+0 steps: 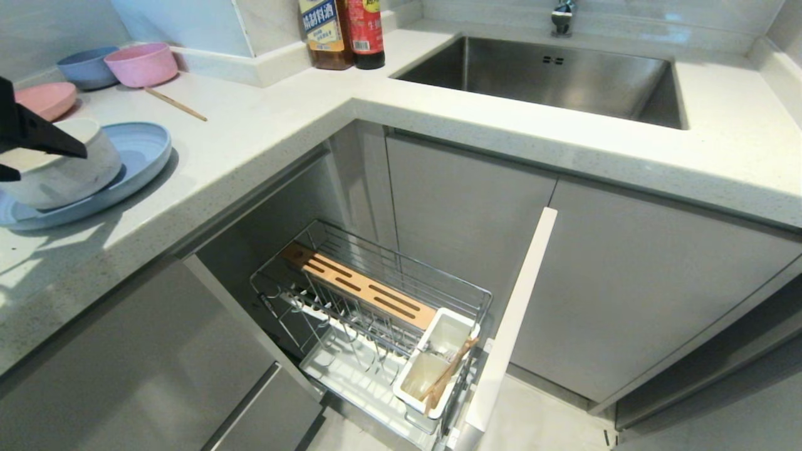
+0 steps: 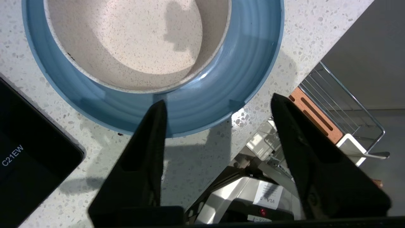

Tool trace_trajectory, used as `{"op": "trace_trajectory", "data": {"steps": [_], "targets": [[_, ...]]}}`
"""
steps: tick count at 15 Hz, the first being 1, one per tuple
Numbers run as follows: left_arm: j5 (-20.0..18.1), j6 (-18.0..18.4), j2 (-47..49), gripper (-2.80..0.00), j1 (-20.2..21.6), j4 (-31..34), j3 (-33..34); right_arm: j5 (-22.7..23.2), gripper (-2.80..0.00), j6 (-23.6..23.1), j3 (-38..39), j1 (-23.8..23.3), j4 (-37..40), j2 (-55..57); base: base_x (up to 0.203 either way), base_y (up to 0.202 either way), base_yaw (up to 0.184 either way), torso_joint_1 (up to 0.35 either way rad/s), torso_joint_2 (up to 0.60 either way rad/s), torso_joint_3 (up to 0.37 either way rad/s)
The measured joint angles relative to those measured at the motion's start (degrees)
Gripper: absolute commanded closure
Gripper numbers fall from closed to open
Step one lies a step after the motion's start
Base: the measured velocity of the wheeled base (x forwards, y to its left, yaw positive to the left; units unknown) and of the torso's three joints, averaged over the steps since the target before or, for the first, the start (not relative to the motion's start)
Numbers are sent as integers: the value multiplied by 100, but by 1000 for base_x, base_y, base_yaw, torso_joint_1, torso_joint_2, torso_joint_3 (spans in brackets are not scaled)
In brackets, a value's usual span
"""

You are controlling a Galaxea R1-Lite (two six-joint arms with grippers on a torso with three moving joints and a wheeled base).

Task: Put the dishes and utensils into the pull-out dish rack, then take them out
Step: Take the bowl out of the cupboard, then take the fork out of the cupboard

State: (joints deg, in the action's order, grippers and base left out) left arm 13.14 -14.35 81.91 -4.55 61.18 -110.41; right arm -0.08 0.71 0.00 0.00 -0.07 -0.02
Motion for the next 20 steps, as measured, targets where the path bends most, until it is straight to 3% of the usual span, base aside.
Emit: {"op": "trace_trajectory", "data": {"steps": [3,6,7,11,14,17,20], "targets": [[2,-58,-76,-280,-2,-373,2,-2,0,0,0,0,0,0,0,0,0,0,0,0],[-11,-258,-335,-280,-11,-1357,12,-2,0,0,0,0,0,0,0,0,0,0,0,0],[-34,-358,-480,0,-16,-1758,39,-2,0,-2,0,-2,0,0,0,0,0,0,0,0],[-139,-815,-1078,0,-40,-3731,427,-2,0,0,0,0,0,0,0,0,0,0,0,0],[-146,-1469,-1553,0,-155,-5312,1005,-2,0,-2,0,0,0,0,0,0,0,0,0,0],[-151,-2436,-1791,0,-559,-5499,1499,-2,0,-1,0,0,0,0,0,0,0,0,0,0],[-265,-2544,-1705,0,-1482,-5397,1833,-2,0,0,0,0,0,0,0,0,0,0,0,0]]}}
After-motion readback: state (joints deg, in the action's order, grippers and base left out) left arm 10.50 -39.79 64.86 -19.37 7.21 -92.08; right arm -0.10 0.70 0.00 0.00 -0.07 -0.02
